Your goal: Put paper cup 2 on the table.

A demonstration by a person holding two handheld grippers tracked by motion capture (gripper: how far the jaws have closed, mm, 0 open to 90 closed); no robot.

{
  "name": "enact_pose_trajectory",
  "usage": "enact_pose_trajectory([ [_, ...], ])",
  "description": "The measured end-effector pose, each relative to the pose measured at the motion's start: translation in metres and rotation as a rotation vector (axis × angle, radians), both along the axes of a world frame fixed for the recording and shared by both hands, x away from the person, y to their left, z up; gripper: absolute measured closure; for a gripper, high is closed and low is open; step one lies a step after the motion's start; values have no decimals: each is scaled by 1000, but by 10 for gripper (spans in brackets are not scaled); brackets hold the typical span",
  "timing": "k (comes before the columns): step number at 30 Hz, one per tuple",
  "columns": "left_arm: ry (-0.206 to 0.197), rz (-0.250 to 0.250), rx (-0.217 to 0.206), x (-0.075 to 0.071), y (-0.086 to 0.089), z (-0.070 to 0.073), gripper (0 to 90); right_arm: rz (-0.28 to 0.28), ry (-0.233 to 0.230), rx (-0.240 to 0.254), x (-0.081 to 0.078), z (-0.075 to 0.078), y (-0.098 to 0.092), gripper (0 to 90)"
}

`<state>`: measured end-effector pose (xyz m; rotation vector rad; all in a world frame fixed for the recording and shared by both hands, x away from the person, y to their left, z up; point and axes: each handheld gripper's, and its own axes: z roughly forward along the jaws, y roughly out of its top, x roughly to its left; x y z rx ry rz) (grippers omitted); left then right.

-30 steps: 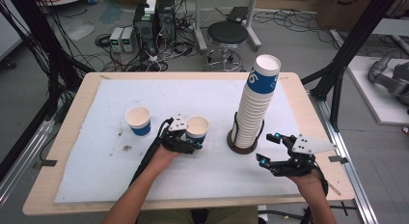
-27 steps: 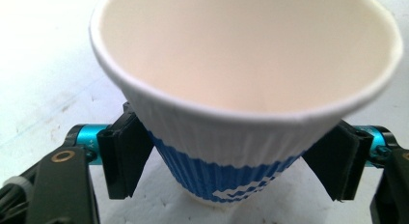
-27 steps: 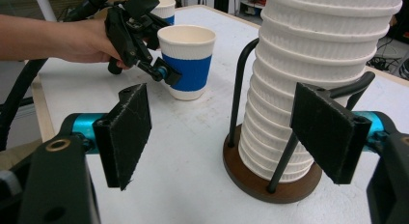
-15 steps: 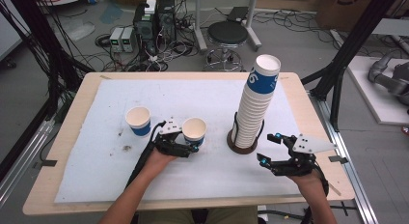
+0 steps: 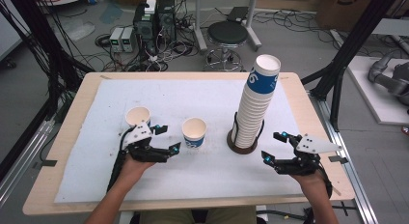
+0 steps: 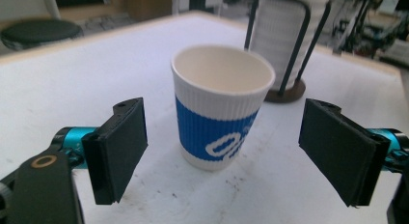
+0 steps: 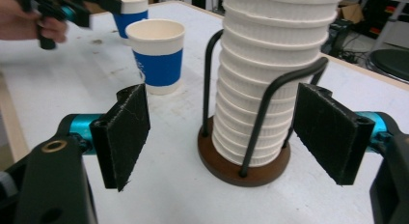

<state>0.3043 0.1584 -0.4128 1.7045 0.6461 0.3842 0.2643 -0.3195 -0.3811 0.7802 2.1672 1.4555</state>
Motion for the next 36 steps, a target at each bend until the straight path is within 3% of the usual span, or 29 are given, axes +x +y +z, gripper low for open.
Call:
enact_pose_trajectory([
  [5, -56, 25, -58, -13, 22, 6, 166, -28, -11, -17, -1, 0, -1, 211],
  [8, -66, 42, -107, -18, 34, 7, 166, -41, -11, -20, -2, 1, -3, 211],
  [15, -88, 76, -151, -27, 56, 4, 167, -67, -12, -25, -6, 0, -4, 211],
  [28, -105, 86, -171, -32, 66, 4, 168, -104, -6, -8, -12, -1, -8, 211],
  [36, -108, 97, -166, -35, 68, 3, 170, -94, -2, -12, -12, -3, -4, 211],
])
